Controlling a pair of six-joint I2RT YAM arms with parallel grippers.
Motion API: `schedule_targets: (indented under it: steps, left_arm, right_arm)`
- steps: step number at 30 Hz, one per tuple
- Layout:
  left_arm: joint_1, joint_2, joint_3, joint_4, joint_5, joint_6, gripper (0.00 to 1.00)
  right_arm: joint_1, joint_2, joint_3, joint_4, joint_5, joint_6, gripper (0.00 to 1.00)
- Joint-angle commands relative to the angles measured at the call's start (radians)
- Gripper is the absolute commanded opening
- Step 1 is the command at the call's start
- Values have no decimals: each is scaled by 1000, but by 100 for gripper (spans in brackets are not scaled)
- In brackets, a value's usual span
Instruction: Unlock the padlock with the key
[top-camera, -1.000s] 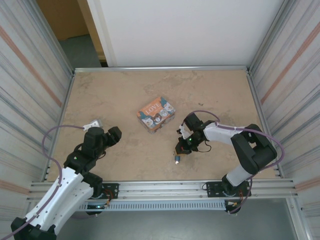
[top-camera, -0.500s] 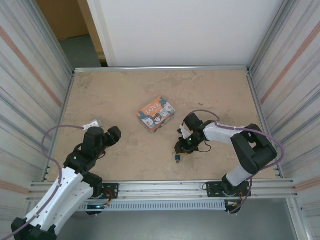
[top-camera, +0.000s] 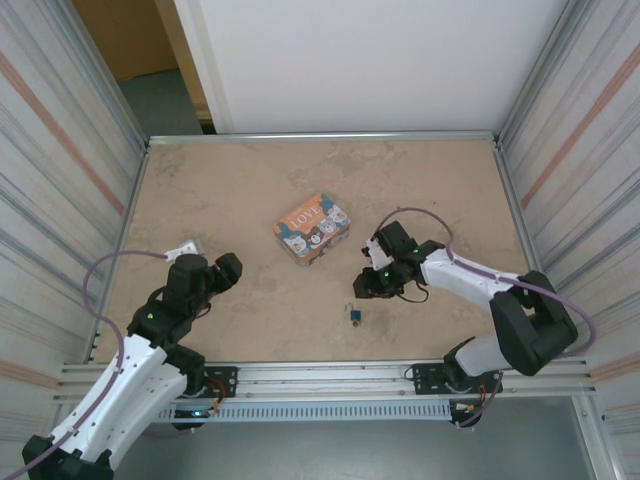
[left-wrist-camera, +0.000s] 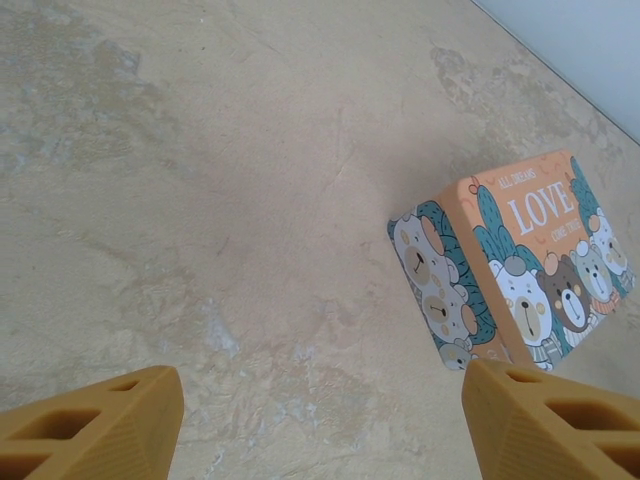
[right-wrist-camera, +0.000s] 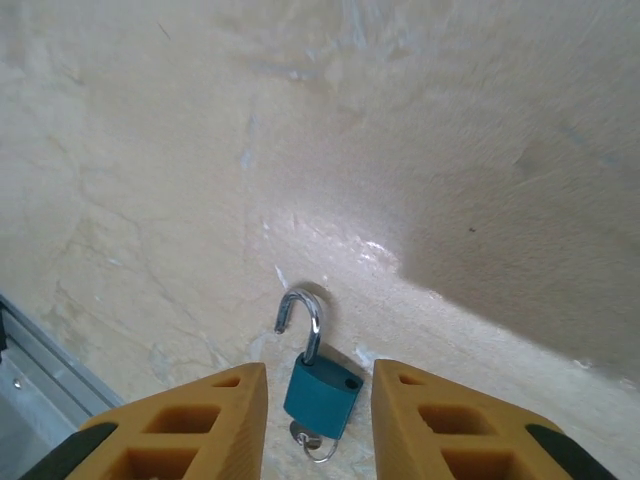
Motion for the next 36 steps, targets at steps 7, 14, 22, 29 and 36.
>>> schedule_targets:
  steps: [7,14,22,29,36]
  left_arm:
    - [13,-8,44,-41,-79,-15,82]
    - [38,-19,84,-121,-131,13,88]
    - [62,-76,117,-165,-169,67,91]
    - [64,-74,113,-155,-187,105,94]
    - [89,-41,108,-80,-224,194,99]
  right_arm:
    - [-47,-203,1,-47,180,-19,44]
    - [-120,-323,-6,-15,229,-42,54]
    - [-207,-453,-41,22,310,-84,71]
    - [-309,-562,-134,115,457,-81,99]
    - [-473,-570,-215,263,453,-192,99]
